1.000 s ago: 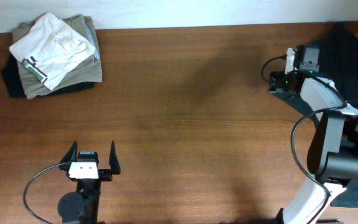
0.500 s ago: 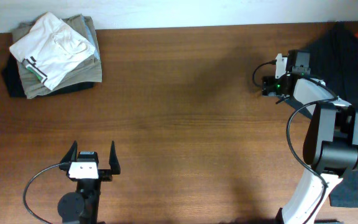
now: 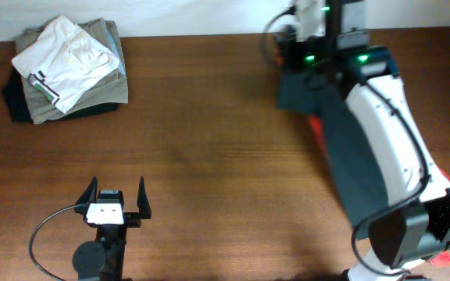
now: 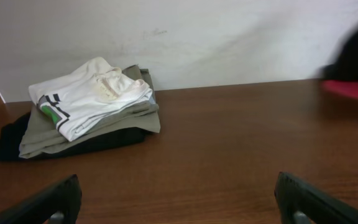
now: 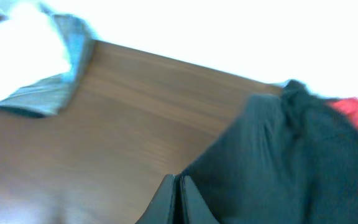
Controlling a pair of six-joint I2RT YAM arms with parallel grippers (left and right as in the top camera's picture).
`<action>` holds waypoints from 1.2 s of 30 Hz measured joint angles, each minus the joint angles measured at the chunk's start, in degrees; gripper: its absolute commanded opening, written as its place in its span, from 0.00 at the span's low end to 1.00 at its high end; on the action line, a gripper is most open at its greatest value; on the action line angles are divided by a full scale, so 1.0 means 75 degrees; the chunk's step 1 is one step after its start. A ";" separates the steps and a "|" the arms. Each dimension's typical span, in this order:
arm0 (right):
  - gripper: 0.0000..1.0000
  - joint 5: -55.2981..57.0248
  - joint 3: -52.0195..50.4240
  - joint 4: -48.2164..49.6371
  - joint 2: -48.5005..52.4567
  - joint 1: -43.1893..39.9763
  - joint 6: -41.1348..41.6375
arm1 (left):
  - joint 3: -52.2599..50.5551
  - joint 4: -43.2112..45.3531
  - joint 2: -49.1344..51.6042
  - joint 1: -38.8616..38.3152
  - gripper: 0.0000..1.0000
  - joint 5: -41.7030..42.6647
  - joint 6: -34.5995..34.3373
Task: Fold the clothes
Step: 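Grasp the dark green shirt with the right gripper and drag it left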
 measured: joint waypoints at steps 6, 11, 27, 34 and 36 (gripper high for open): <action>0.04 -0.0216 0.0020 0.0119 -0.0114 0.1084 0.0364 | 0.0000 0.0000 0.0000 0.0000 0.99 0.0003 0.0000; 0.04 -0.1373 0.0895 0.0017 -0.1169 0.1163 0.0778 | 0.0000 0.0000 0.0003 0.0000 0.99 0.0003 0.0000; 0.63 -0.0274 0.0790 -0.1929 0.0641 0.0271 0.1116 | 0.0000 0.0000 -0.0006 0.0000 0.99 0.0003 0.0000; 0.04 -0.0236 0.0507 -0.1719 0.3477 0.0277 0.1029 | 0.0000 0.0003 -0.0006 0.0000 0.99 0.0003 0.0000; 0.04 -0.0038 0.0507 -0.1708 0.3523 0.0189 0.1026 | 0.0000 0.0000 -0.0006 0.0000 0.99 0.0003 0.0000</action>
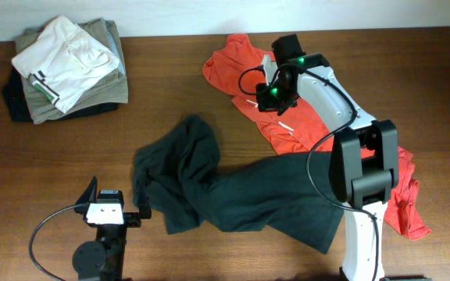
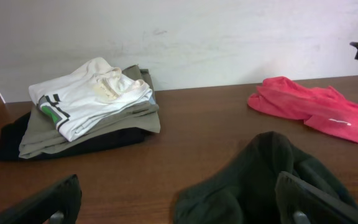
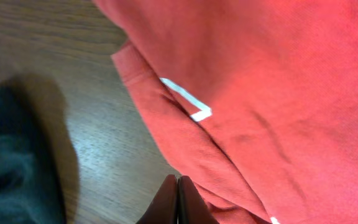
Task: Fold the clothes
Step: 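Grasp the dark green shirt with the right gripper and drag it left, then release the shirt and raise the right gripper back to the right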
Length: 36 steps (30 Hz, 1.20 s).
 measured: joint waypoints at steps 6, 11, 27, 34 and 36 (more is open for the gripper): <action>0.04 0.0353 -0.0291 0.0044 0.0230 -0.0350 -0.0009 | 0.0000 0.0000 0.0000 0.0000 0.99 0.0000 0.0000; 0.04 0.0411 -0.0291 0.0038 0.0460 -0.0886 -0.0012 | 0.0000 0.0000 0.0000 0.0000 0.99 0.0000 0.0000; 0.04 0.2127 0.2215 -0.2002 0.0734 -0.6840 -0.0224 | 0.0000 0.0000 0.0000 0.0000 0.99 0.0000 0.0000; 0.04 0.1320 0.7108 -0.5983 0.0653 -0.5942 -0.0003 | 0.0000 0.0000 0.0000 0.0000 0.99 0.0000 0.0000; 0.04 0.1151 0.7096 -0.5983 0.0635 -0.5776 0.0256 | 0.0000 0.0000 0.0000 0.0000 0.99 0.0000 0.0000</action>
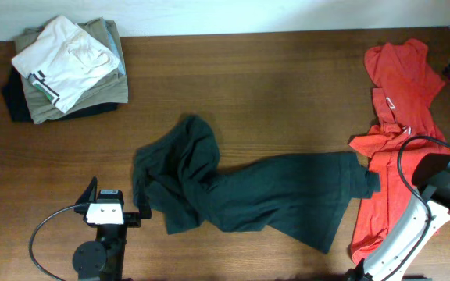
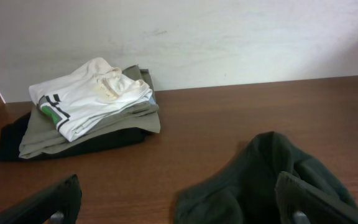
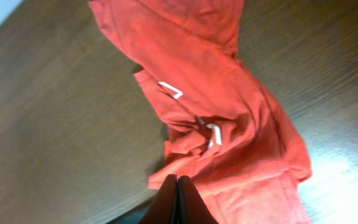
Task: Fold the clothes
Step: 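Release the shirt and raise the right gripper back to the right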
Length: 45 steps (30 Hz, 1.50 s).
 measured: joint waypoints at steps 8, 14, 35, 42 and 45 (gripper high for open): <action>0.04 0.1221 -0.4715 0.0393 -0.3130 0.1236 0.0259 | 0.0000 0.0000 0.0003 0.0000 0.99 0.0000 0.0000; 0.04 0.1408 -0.9419 0.3331 -0.2859 0.0420 0.0487 | 0.0000 0.0003 0.0000 0.0000 0.99 0.0000 0.0000; 0.04 0.1303 -0.7577 0.4940 -0.2614 -0.3150 0.0909 | 0.0000 0.0000 0.0000 0.0000 0.99 0.0000 0.0000; 0.99 -0.0385 -0.6980 0.4532 -0.2710 0.0370 0.0708 | 0.0000 0.0000 0.0000 0.0000 0.99 0.0000 0.0000; 0.99 -0.0408 -0.7216 0.4881 -0.2707 0.2261 0.0679 | 0.0000 0.0000 0.0000 0.0000 0.99 0.0000 0.0000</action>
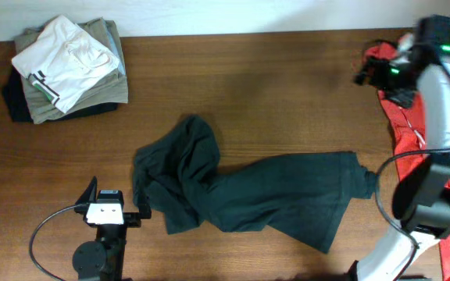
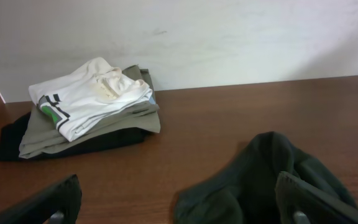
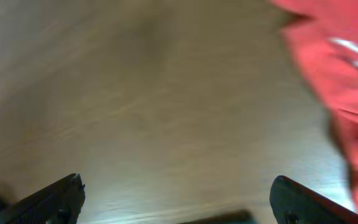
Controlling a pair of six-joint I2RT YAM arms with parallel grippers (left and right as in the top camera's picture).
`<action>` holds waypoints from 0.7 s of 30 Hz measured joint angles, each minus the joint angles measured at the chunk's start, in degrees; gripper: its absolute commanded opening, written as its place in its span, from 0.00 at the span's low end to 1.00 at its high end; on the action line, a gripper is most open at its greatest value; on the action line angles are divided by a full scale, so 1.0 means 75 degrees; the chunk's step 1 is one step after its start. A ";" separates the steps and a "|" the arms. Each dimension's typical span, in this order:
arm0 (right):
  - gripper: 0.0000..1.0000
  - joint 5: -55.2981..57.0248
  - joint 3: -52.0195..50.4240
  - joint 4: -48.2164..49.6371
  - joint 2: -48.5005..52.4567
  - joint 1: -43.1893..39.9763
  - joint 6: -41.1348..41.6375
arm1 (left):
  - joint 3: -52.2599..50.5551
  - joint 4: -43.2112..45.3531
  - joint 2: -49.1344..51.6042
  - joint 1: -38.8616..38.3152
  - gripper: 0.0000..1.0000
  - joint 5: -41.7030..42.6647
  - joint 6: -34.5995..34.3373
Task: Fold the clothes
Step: 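Release the shirt and raise the right gripper back to the right, then reach the left gripper to the dark shirt's bunched collar and grasp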
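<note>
A dark green garment (image 1: 241, 195) lies crumpled across the middle of the table, and its near end shows in the left wrist view (image 2: 272, 177). A red garment (image 1: 403, 117) lies bunched along the right edge, partly hidden by my right arm; it also fills the right of the right wrist view (image 3: 347, 74). At the back right my right gripper (image 1: 371, 75) (image 3: 179, 205) hovers open over bare wood, just left of the red garment. My left gripper (image 1: 116, 204) (image 2: 179, 211) rests open at the front left, its right finger beside the green garment's edge.
A stack of folded clothes (image 1: 65, 66) with a white piece on top sits at the back left corner, also visible in the left wrist view (image 2: 86, 109). A pale wall runs along the table's back edge.
My right gripper was shut and high over the red garment at the far right; now it is open, lower, over the wood left of it. The red garment lies more bunched against the right edge.
First my right gripper was shut on the dark green garment, lifted at the back right. Then the green garment lay mid-table and the shut gripper was at the red garment, back centre. Then the red garment lay at the right edge. Now the gripper is open. The left arm never moved.
</note>
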 measured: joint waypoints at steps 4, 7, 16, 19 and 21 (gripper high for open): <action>0.99 0.0589 -0.0009 0.0446 0.0000 0.0764 -0.0006 | 0.0000 0.0000 0.0000 0.0000 0.99 0.0000 0.0000; 0.99 0.0740 -0.0009 0.0452 0.0000 0.0761 -0.0012 | 0.0000 0.0000 0.0000 0.0000 0.99 0.0000 0.0000; 0.99 0.0790 -0.0009 0.0452 0.0000 0.0764 -0.0026 | 0.0000 0.0000 0.0000 0.0000 0.99 0.0000 0.0000; 0.99 0.0790 -0.0009 0.0452 0.0000 0.0761 -0.0029 | 0.0000 0.0000 0.0000 0.0000 0.99 0.0000 0.0000; 0.99 0.0790 -0.0009 0.0452 0.0000 0.0761 -0.0029 | 0.0000 0.0000 0.0000 0.0000 0.99 0.0000 0.0000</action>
